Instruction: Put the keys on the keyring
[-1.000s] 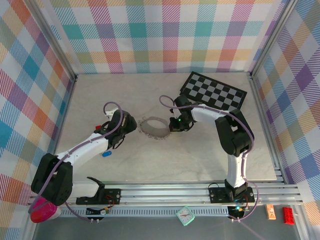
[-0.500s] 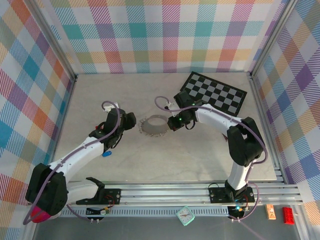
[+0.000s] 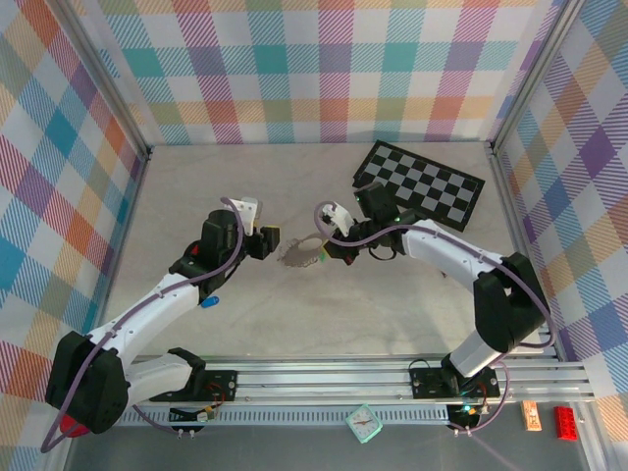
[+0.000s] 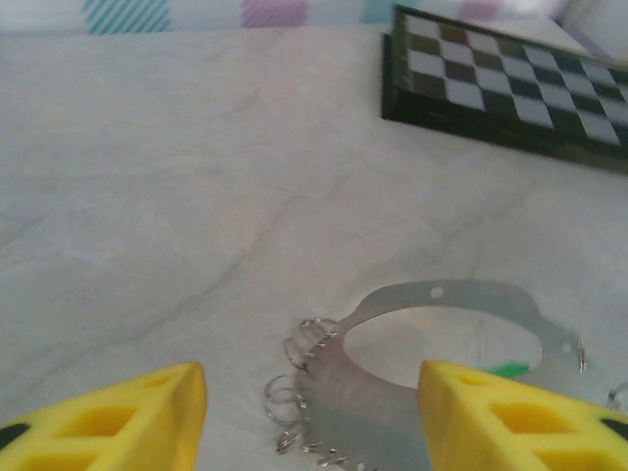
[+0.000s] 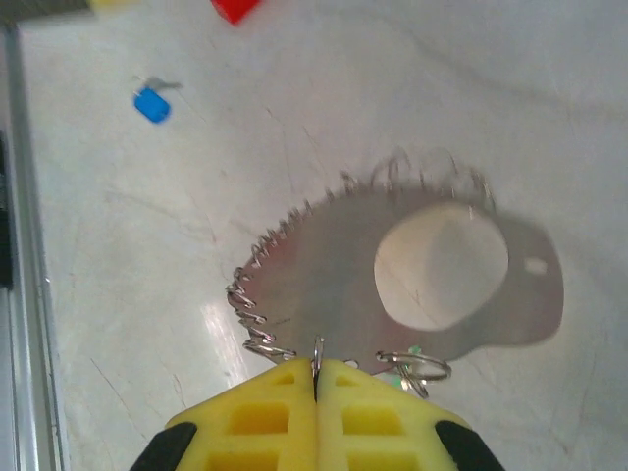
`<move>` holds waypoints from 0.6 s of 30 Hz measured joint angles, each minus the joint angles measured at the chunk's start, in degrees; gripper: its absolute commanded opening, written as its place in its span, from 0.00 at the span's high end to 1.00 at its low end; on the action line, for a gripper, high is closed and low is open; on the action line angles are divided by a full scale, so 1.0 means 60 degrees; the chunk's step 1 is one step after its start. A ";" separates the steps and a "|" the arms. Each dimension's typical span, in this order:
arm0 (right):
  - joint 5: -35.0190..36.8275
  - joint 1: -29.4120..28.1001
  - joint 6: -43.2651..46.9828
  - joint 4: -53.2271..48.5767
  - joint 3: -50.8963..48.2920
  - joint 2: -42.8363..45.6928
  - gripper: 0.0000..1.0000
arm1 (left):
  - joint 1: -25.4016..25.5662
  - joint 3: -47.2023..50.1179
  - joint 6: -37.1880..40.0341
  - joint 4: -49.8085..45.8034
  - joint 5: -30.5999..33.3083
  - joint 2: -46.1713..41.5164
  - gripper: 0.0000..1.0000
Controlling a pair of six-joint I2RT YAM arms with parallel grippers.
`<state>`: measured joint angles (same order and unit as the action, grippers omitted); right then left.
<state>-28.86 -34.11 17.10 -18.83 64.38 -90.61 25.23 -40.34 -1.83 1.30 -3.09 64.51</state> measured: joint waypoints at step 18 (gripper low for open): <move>-0.1140 -0.0211 0.2004 0.0670 0.0000 0.0000 1.00 | -0.0357 -0.0911 0.6058 -0.1228 -0.5523 0.1341 0.64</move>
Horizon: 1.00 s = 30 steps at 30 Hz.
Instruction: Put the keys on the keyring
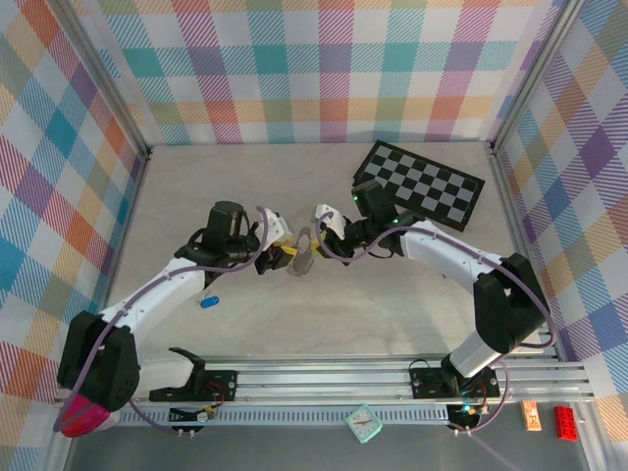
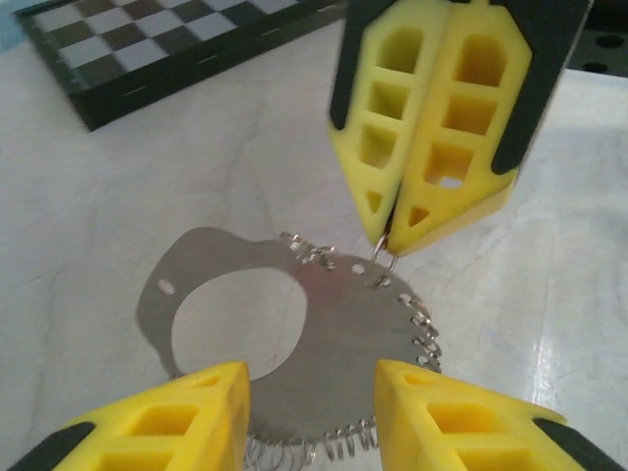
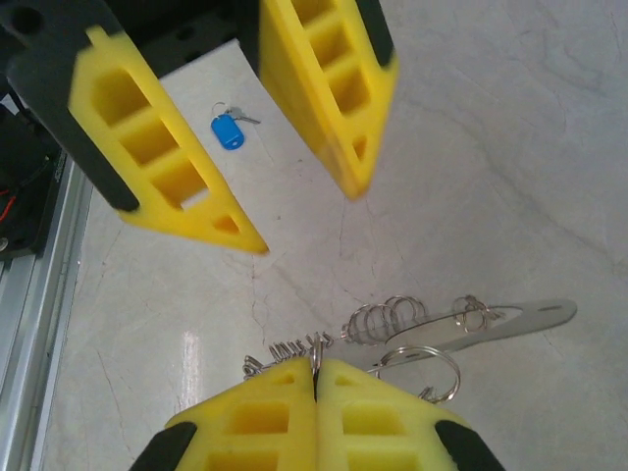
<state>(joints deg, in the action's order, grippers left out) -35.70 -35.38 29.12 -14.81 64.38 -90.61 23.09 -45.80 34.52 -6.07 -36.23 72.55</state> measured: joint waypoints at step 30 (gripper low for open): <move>-0.0164 -0.0430 0.0769 0.0317 0.0000 -0.0018 1.00 | -0.0007 -0.0109 0.1224 0.0248 -0.2131 0.1035 0.94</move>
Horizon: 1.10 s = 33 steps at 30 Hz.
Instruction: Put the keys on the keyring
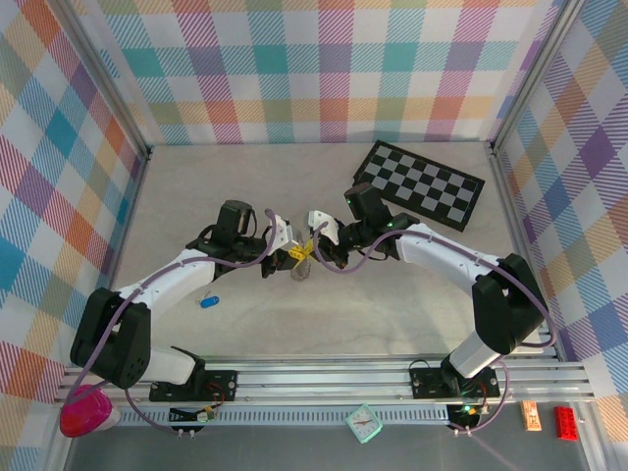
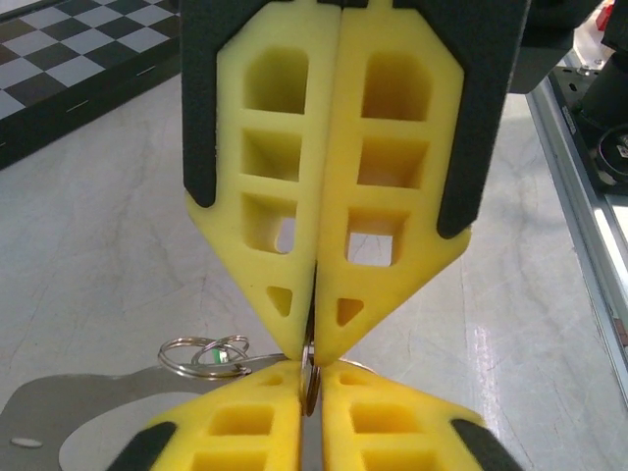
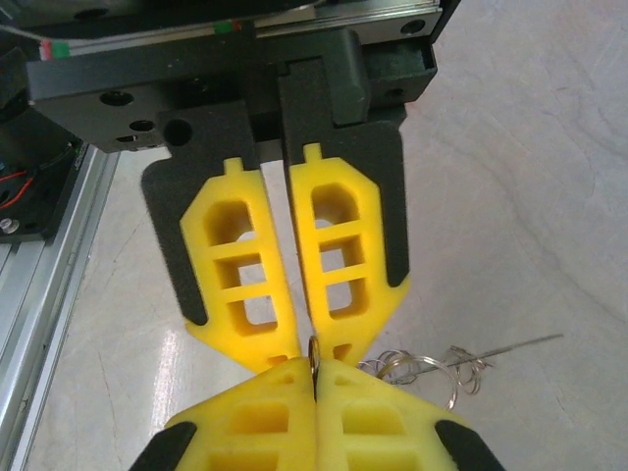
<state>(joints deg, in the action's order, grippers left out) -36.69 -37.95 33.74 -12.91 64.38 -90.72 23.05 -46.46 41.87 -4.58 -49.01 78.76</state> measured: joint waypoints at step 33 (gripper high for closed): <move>-0.0871 0.0889 -0.3377 0.1883 -0.2106 0.2583 0.68 | 0.0565 -0.0688 -0.2776 -0.1475 0.2044 -0.1756 1.00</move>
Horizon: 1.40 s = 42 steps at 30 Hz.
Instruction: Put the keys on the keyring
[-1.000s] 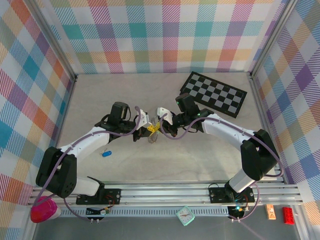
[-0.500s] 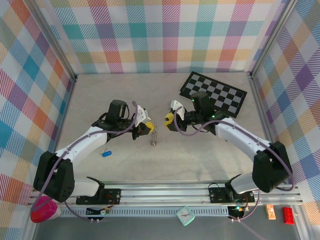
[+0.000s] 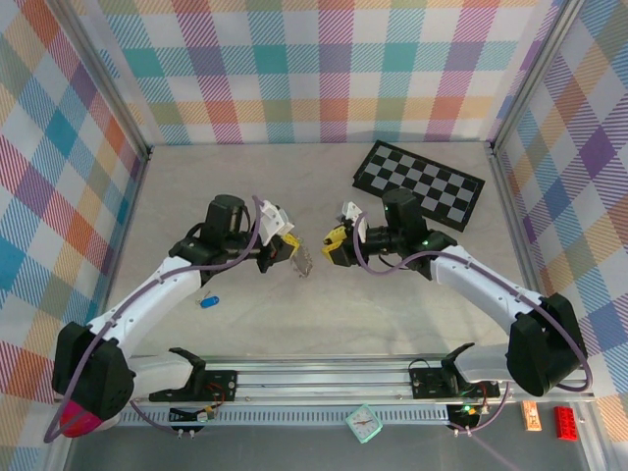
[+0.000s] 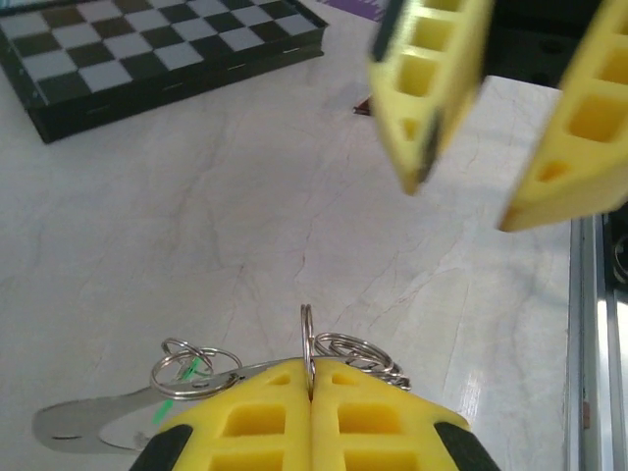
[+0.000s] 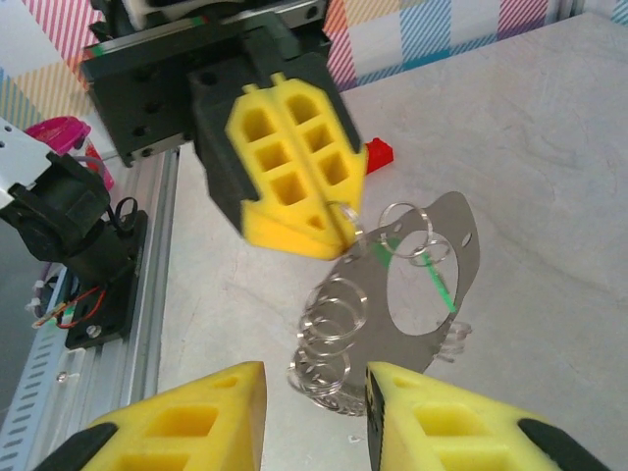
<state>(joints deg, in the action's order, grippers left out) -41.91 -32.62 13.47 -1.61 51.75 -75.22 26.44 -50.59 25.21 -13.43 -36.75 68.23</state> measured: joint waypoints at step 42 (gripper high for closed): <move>0.1501 -0.1333 0.3982 -0.0127 0.0426 -0.0849 0.74 | 0.0685 0.0364 0.3781 -0.0284 0.0688 -0.0597 1.00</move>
<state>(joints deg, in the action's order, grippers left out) -32.91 -40.62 37.36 -2.37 54.30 -80.31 30.55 -48.40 47.90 -15.14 -32.62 64.64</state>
